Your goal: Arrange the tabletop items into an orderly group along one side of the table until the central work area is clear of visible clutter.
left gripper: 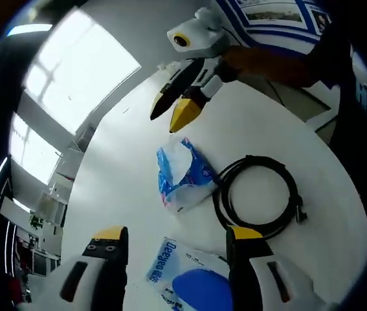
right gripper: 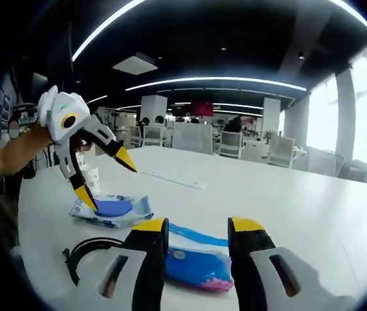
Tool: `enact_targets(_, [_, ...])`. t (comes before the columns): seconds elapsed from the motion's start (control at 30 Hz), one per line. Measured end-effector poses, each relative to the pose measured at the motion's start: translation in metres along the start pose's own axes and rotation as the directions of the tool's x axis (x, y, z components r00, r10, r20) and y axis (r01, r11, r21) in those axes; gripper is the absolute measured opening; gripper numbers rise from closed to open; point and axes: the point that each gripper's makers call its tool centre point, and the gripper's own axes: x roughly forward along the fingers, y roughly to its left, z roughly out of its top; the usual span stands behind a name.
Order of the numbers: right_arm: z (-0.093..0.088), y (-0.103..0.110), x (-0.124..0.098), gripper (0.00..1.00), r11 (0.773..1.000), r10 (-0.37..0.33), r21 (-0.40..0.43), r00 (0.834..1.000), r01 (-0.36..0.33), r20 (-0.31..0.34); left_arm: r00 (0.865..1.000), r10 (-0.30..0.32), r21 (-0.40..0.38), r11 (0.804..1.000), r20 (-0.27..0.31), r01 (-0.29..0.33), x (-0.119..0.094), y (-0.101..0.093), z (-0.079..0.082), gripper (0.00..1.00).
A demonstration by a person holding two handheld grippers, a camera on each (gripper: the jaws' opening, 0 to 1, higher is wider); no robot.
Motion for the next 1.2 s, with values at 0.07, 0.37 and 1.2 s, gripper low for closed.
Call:
enact_targets(0.07, [0.0,0.005,0.004,0.58,0.999,0.017,-0.027,1.0,-0.017,-0.007,1.0,0.011,-0.018,1.0,-0.002,-0.011,-0.006,0.0,-0.002,0.66])
enact_targets(0.37, [-0.004,0.034,0.026,1.0,0.99,0.103,-0.094,0.993,-0.108,-0.051,0.998,0.059,-0.067,0.996,0.008,-0.059,-0.027,-0.001,-0.004,0.89])
enact_targets(1.2, [0.003,0.06,0.054,1.0,0.973,0.179,-0.134,0.98,-0.189,-0.081,0.986,0.158,-0.238,0.957,-0.054,-0.167,-0.063,-0.023,-0.035,0.94])
